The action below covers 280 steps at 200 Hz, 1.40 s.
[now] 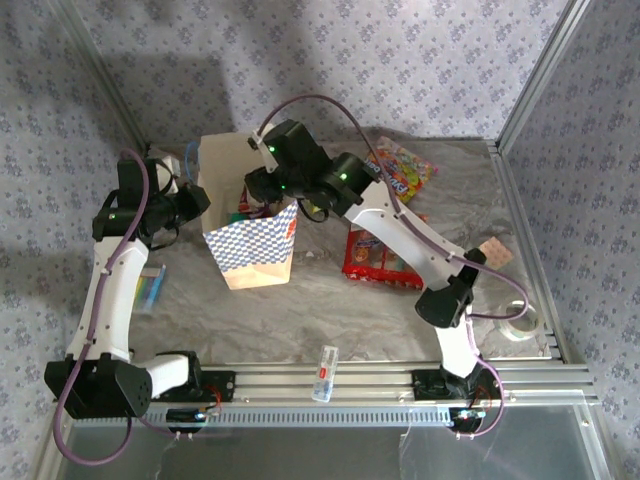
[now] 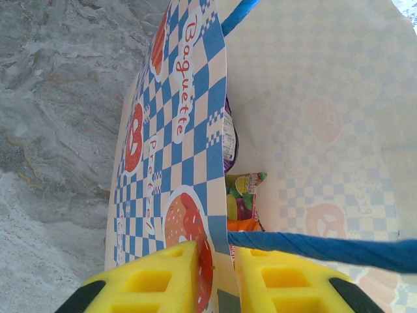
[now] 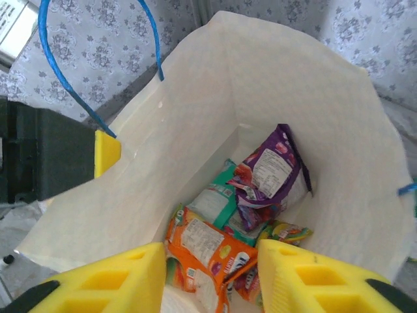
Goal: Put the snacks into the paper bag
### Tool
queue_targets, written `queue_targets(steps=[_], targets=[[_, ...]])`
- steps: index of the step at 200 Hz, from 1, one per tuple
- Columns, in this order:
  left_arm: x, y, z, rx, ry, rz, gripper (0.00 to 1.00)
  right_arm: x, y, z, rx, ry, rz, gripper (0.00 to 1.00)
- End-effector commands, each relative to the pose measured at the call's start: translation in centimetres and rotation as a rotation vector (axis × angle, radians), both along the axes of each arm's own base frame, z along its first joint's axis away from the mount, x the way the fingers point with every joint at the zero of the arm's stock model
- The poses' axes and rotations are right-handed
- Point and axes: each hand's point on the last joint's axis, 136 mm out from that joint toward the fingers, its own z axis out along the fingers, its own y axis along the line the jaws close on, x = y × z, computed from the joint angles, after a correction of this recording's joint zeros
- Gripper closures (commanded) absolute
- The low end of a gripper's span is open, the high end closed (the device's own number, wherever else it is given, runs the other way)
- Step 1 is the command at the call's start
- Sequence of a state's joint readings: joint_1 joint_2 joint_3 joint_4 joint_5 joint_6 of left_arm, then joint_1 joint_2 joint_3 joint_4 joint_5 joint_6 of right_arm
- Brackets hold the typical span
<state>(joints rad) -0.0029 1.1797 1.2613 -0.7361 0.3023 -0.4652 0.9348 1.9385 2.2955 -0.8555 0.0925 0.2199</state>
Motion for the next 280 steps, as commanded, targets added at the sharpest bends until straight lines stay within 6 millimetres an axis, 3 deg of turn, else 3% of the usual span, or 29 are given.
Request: queue_targets(steps=[1,53,96,167,226,280], targets=[[-0.2,-0.1,2.1,-0.002,-0.06,0.001,0.77,-0.3,-1.6,2.0,0.005,-0.075,-0.026,0.55],[-0.4,0.1,2.1,0.005,-0.057,0.012,0.72,-0.6,-5.0,1.7,-0.063,-0.124,-0.099,0.51],[-0.4,-0.1,2.3,0.0,-0.06,0.012,0.72,-0.2,-9.7,1.1,-0.12,-0.151,-0.226,0.48],[-0.4,0.0,2.2,0.005,-0.055,0.028,0.71,0.8,-16.7,-2.8,0.015,0.011,-0.416,0.41],[-0.6,0.1,2.2,0.016,-0.051,0.037,0.7,0.9,-19.8,-4.9,0.122,0.105,-0.495,0.39],[-0.8,0.2,2.1,0.027,-0.044,0.041,0.7,1.3,-20.6,-7.7,0.154,0.18,-0.519,0.36]])
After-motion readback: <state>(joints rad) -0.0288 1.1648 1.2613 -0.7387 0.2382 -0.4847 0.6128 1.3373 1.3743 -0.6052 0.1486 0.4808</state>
